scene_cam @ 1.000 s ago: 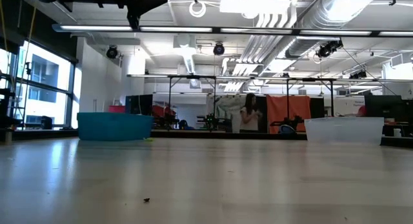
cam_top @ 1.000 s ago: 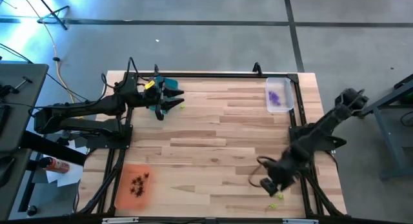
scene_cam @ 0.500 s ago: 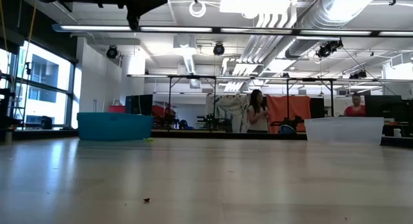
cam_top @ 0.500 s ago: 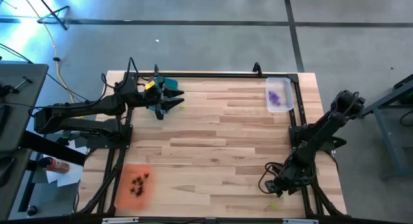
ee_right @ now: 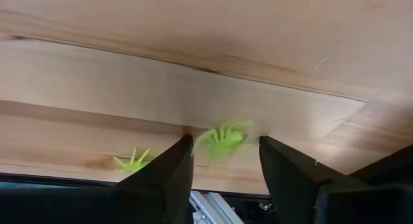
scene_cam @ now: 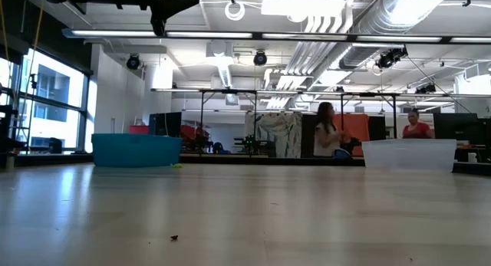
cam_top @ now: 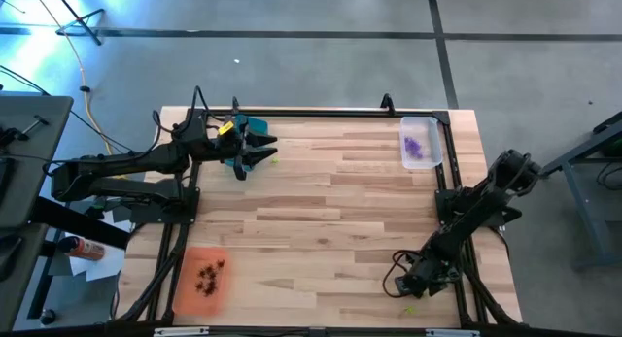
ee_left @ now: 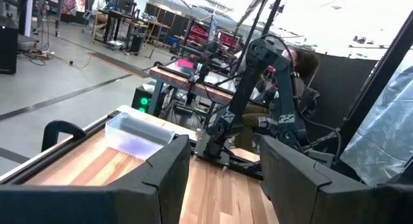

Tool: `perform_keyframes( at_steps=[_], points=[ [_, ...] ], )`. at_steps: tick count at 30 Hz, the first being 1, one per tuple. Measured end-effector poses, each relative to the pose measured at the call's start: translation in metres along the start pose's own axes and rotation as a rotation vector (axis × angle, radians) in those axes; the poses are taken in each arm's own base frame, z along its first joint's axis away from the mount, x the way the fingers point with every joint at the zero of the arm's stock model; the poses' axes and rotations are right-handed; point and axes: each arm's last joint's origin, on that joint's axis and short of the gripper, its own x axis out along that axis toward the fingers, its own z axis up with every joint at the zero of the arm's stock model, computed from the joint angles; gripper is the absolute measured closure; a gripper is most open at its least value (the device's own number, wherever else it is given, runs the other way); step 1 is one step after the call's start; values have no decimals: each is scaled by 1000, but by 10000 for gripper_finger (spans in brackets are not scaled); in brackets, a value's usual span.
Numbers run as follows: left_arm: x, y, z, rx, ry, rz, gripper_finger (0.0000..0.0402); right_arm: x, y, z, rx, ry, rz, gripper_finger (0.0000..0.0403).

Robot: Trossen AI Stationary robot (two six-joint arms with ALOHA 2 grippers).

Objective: Sort Halloween decoration
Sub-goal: Put the green spider toy into the blue bin

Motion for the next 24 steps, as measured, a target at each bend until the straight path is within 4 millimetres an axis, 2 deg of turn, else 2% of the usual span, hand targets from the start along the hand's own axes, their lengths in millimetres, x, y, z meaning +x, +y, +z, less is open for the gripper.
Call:
perform_keyframes(
  at_steps=[5, 10, 11, 14, 18, 22, 24],
  points=[
    [0, 0, 0, 0, -1, 0, 229, 0, -2, 1, -26, -15, -19, 281],
    [0, 0, 0, 0, -1, 0, 229, -2, -2, 1, -75, -22, -14, 383],
    [0, 0, 0, 0, -1, 0, 229, -3, -2, 1, -93, -28, -1, 392],
    [0, 0, 1, 2, -11, -4, 229, -15, 0, -1, -136, -71, 38, 386],
    [0, -1, 3, 7, -34, -12, 229, -50, 9, -11, -280, -169, 159, 399],
    [0, -2, 4, 9, -40, -14, 229, -101, 18, -11, -508, -426, 315, 400],
    [0, -1, 4, 9, -42, -12, 229, -126, 23, -4, -600, -580, 355, 400]
  ],
)
